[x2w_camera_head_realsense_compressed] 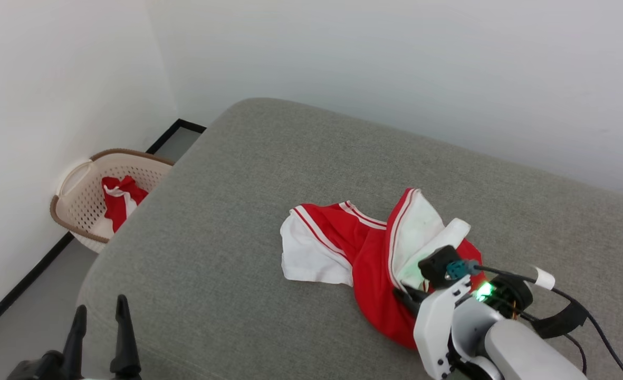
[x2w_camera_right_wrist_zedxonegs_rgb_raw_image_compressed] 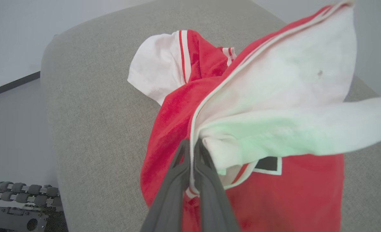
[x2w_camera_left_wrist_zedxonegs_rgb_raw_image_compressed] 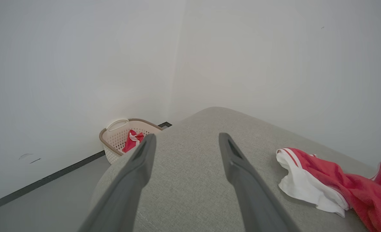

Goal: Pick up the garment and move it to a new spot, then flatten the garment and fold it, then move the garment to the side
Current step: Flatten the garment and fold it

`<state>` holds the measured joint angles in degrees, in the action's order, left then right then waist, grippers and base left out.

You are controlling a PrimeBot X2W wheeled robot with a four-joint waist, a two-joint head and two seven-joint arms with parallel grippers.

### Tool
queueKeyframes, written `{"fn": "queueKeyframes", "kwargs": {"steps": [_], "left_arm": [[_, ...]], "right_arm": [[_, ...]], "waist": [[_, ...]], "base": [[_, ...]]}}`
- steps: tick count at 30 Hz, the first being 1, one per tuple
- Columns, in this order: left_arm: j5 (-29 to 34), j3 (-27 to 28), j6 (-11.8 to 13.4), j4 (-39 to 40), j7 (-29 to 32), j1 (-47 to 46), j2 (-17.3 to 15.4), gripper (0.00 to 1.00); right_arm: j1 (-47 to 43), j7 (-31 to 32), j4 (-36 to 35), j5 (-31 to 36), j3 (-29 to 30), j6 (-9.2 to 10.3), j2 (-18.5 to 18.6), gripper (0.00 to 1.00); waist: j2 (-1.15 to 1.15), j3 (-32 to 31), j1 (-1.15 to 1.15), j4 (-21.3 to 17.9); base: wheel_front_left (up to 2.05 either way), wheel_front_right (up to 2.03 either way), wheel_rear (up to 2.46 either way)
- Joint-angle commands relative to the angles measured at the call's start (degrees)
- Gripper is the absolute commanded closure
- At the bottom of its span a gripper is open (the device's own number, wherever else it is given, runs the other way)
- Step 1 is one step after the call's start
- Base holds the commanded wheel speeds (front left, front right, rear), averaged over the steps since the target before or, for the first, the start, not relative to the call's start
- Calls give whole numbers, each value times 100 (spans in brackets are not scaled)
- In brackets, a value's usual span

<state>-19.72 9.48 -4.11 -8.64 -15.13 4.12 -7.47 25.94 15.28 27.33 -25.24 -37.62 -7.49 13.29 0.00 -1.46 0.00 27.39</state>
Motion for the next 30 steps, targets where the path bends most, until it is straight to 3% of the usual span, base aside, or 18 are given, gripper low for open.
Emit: {"fn": "queueKeyframes", "kwargs": {"steps": [1, 3, 4, 5, 11, 22, 30], "left_arm": [[51, 19, -36, -19, 0, -50, 12, 0], [82, 31, -46, -50, 0, -67, 39, 0], [100, 35, -55, -64, 0, -73, 50, 0], [107, 43, -55, -78, 0, -79, 60, 0], [127, 117, -95, -133, 0, -83, 92, 0], [188, 277, -138, -105, 0, -9, 143, 0], [246, 313, -169, -84, 0, -19, 206, 0]], "right_arm": [[-73, 20, 42, -109, -70, 0, -1, 79], [-94, 16, 116, -121, -185, 0, 11, 55], [-84, -13, 152, -142, -218, 0, 15, 17], [-73, -32, 188, -162, -230, 0, 12, 0], [-37, -98, 284, -333, -85, 0, 18, 0], [-203, 284, -330, -811, 367, 0, 150, 0], [-246, 590, -876, -753, 1112, 0, 242, 0]], "waist": [[0, 4, 0, 2], [0, 5, 0, 1], [0, 5, 0, 0], [0, 2, 0, -2], [0, -25, 0, -49], [0, -82, 0, -206], [0, -56, 0, -268]], "base": [[0, 0, 0], [0, 0, 0], [0, 0, 0], [0, 0, 0], [0, 0, 0], [0, 0, 0], [0, 0, 0]]}}
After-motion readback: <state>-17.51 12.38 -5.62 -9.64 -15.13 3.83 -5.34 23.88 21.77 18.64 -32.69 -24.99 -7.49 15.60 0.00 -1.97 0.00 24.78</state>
